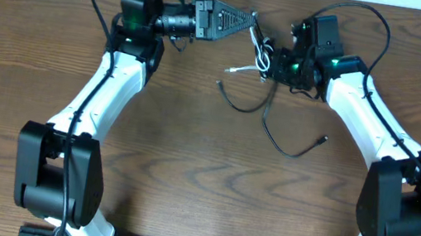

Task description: Untangle cables

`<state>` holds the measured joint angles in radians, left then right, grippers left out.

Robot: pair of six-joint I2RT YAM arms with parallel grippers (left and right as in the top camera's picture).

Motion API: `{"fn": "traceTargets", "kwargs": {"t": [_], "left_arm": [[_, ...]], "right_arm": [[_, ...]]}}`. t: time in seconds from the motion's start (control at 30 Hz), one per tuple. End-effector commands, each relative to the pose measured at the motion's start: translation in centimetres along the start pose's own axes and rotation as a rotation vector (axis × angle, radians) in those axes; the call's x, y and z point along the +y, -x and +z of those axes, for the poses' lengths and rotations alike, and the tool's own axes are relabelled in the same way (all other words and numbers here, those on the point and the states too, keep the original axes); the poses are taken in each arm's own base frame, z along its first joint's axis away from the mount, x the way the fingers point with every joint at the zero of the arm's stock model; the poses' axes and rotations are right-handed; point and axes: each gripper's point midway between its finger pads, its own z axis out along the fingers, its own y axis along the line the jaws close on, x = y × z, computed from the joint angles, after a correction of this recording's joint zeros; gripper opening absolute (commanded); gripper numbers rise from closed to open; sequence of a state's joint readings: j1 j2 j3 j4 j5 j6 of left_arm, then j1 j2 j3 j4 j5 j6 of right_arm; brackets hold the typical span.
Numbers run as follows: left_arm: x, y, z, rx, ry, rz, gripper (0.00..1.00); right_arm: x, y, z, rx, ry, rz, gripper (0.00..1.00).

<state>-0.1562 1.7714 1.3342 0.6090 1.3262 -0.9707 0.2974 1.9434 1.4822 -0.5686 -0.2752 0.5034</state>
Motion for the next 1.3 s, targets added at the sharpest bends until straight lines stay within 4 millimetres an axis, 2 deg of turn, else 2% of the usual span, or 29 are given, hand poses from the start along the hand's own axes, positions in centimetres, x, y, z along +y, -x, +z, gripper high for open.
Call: {"fn": "traceTargets", "kwargs": {"t": [0.0, 0.1, 0.27, 0.37, 0.43, 0.57, 0.67, 0.77, 0.83, 0.93, 1.07, 1.2, 1.23, 1.27], "left_arm": [[-3.7, 2.1, -1.7, -0.029, -0.022, 0.080, 0.07], [-4.5, 3.3, -3.0, -0.067, -0.030, 0.100, 0.07], [-6.6, 4.8, -5.3, -0.119, -0.056, 0.177, 0.07], [-6.1, 4.1, -5.3, -0.080, -0.052, 0.182, 0.07], [-5.0, 3.0, -4.2, -0.035, -0.046, 0.177, 0.07], [-1.7, 1.4, -2.5, -0.011, 0.016, 0.114, 0.08], [3.5, -0.2, -1.9, -0.038, 0.206, 0.016, 0.07], [9.3, -1.9, -2.9, -0.070, 0.509, -0.065, 0.08], [11.8, -2.6, -3.6, -0.090, 0.683, -0.079, 0.08], [13.0, -2.8, -2.8, -0.116, 0.803, -0.040, 0.09], [15.2, -3.4, -1.6, -0.142, 0.948, 0.009, 0.17], [17.9, -4.0, 0.2, -0.122, 0.976, 0.016, 0.17], [18.4, -4.0, 0.4, -0.111, 0.983, 0.006, 0.22], [19.1, -4.1, 0.5, -0.098, 0.994, -0.007, 0.22]], "right_arm": [[-5.6, -1.2, 2.4, 0.049, -0.154, 0.023, 0.41], [-7.0, -1.1, 2.2, 0.050, -0.186, 0.045, 0.40], [-8.3, -0.9, 1.8, 0.058, -0.198, 0.036, 0.39], [-8.4, -1.1, 1.8, 0.070, -0.198, 0.014, 0.39], [-8.3, -1.2, 1.8, 0.076, -0.190, -0.006, 0.41], [-8.1, -1.3, 1.8, 0.086, -0.170, -0.020, 0.45], [-8.4, -1.3, 1.7, 0.091, -0.172, -0.011, 0.46], [-8.8, -1.4, 1.5, 0.100, -0.166, 0.005, 0.48], [-9.0, -1.3, 1.4, 0.100, -0.161, 0.014, 0.48], [-9.0, -1.2, 1.4, 0.097, -0.157, 0.014, 0.49], [-9.0, -1.2, 1.4, 0.099, -0.158, 0.014, 0.49], [-8.9, -1.3, 1.4, 0.102, -0.156, 0.006, 0.50], [-8.9, -1.3, 1.4, 0.103, -0.154, 0.005, 0.50], [-8.9, -1.4, 1.4, 0.107, -0.155, 0.007, 0.50]]}}
